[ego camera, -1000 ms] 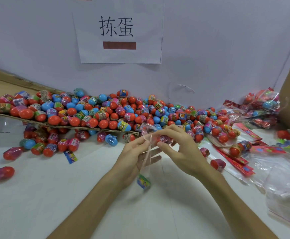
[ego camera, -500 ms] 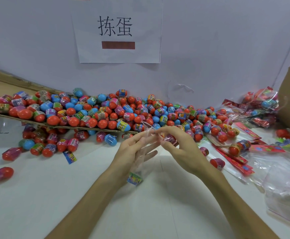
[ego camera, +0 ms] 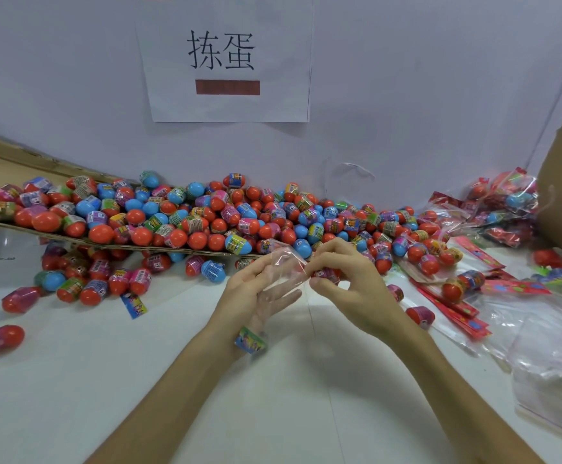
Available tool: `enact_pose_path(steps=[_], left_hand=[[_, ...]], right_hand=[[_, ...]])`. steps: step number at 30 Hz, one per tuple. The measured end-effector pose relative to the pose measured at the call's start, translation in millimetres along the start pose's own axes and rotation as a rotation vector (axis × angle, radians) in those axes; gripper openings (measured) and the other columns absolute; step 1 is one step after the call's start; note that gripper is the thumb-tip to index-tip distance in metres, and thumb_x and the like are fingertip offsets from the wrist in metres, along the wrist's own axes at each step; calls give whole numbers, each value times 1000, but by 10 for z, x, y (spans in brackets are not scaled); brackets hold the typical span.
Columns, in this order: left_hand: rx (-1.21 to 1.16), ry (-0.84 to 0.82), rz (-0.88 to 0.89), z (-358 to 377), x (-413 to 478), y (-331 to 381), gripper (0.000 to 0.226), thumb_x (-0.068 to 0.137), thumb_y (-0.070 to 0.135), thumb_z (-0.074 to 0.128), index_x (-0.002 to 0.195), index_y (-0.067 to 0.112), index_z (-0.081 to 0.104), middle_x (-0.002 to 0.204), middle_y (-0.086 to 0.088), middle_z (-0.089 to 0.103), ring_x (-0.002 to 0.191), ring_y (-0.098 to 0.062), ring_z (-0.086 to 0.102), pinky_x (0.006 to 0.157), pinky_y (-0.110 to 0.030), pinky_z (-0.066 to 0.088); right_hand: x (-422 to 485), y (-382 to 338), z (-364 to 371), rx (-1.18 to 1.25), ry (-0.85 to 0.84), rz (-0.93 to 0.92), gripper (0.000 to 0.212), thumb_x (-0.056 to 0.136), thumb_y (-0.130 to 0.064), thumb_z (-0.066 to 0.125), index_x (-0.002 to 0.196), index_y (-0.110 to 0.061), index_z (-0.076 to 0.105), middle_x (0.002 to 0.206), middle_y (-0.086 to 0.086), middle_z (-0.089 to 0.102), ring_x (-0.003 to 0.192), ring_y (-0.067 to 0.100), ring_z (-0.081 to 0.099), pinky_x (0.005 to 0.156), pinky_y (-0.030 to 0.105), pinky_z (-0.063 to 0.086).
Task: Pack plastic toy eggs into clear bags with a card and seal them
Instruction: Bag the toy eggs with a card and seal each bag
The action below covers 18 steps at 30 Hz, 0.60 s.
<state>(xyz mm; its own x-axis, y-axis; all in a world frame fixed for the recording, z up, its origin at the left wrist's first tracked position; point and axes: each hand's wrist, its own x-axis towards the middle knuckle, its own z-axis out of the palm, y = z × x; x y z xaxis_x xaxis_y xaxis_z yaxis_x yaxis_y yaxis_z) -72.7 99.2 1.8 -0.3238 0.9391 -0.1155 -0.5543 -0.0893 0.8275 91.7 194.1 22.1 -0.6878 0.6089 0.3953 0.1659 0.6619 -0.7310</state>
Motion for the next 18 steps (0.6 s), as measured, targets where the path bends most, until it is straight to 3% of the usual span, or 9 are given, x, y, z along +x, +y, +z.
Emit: enact_pose_path(steps=[5, 7, 10, 13, 16, 18], left_hand=[[155, -1, -5, 22, -34, -38, 37, 109, 2, 41, 112, 16, 75, 113, -8, 78, 102, -32, 76, 78, -36, 64], [170, -32, -16, 34, -47, -46, 36, 109, 3, 40, 116, 15, 73, 113, -7, 78, 101, -33, 76, 77, -35, 63], [174, -62, -24, 50, -58, -29, 35, 110, 4, 41, 121, 15, 72, 119, -6, 77, 102, -36, 76, 76, -35, 63], [170, -56, -14, 60, -65, -23, 36, 109, 3, 42, 120, 17, 73, 121, -4, 76, 101, -37, 76, 76, -35, 63], [165, -28, 13, 44, -54, -7, 36, 109, 2, 41, 120, 16, 72, 117, -3, 77, 100, -35, 76, 76, -35, 64], [158, -21, 13, 34, -48, 12, 35, 109, 3, 41, 120, 17, 71, 113, 0, 79, 99, -35, 77, 75, -35, 64]], right_hand=[[27, -26, -116, 265, -160, 111, 16, 86, -24, 66, 96, -23, 79, 90, -2, 71, 76, 9, 63, 64, 22, 51], [41, -10, -138, 315, -107, 159, 23, 86, -37, 75, 102, -19, 73, 85, 3, 71, 68, 15, 63, 61, 23, 52], [55, 19, -128, 292, 6, 250, 54, 69, -59, 82, 97, -19, 59, 81, 9, 73, 61, 19, 63, 60, 27, 54], [45, 6, -86, 292, 42, 220, 46, 71, -50, 82, 93, -16, 60, 83, 7, 73, 65, 20, 68, 63, 27, 58], [56, 4, -69, 333, 14, 191, 13, 92, -26, 74, 100, -18, 68, 92, 0, 73, 76, 22, 73, 68, 32, 61], [58, -2, -63, 341, -1, 180, 11, 97, -13, 68, 104, -20, 70, 98, -5, 73, 83, 23, 75, 71, 33, 63]])
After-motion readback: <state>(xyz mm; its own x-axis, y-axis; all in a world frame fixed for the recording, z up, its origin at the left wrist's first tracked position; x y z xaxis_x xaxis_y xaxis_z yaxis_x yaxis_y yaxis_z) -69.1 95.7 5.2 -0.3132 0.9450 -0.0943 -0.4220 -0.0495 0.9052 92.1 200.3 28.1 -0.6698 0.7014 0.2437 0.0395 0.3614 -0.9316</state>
